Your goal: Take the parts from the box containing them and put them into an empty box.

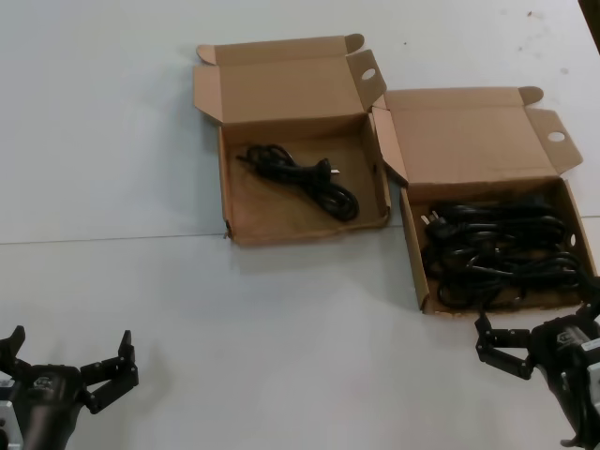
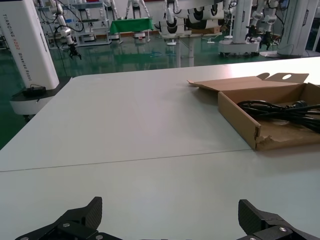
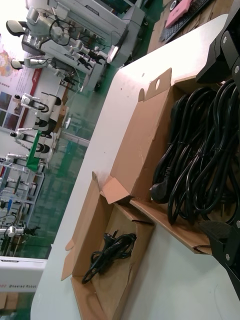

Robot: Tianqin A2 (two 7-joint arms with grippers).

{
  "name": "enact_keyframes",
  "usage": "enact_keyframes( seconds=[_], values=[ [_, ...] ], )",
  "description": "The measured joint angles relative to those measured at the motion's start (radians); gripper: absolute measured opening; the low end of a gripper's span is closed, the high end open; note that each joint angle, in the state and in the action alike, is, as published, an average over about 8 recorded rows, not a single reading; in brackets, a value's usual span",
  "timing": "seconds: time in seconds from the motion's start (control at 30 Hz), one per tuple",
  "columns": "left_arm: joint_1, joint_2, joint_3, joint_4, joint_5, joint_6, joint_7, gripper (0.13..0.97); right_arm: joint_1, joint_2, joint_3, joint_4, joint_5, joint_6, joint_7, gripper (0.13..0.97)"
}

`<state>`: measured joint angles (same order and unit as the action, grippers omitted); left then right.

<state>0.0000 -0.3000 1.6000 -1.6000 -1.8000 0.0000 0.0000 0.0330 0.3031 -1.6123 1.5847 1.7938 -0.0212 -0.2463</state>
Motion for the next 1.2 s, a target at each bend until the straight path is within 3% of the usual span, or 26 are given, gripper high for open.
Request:
enact_keyframes(
  seconds=[1.2],
  values=[
    [0.000,0.000,0.000,0.000,0.000,0.000,0.000,0.966,0.000,0.000,0.000,0.000,0.000,0.000,0.000,0.966]
  ],
)
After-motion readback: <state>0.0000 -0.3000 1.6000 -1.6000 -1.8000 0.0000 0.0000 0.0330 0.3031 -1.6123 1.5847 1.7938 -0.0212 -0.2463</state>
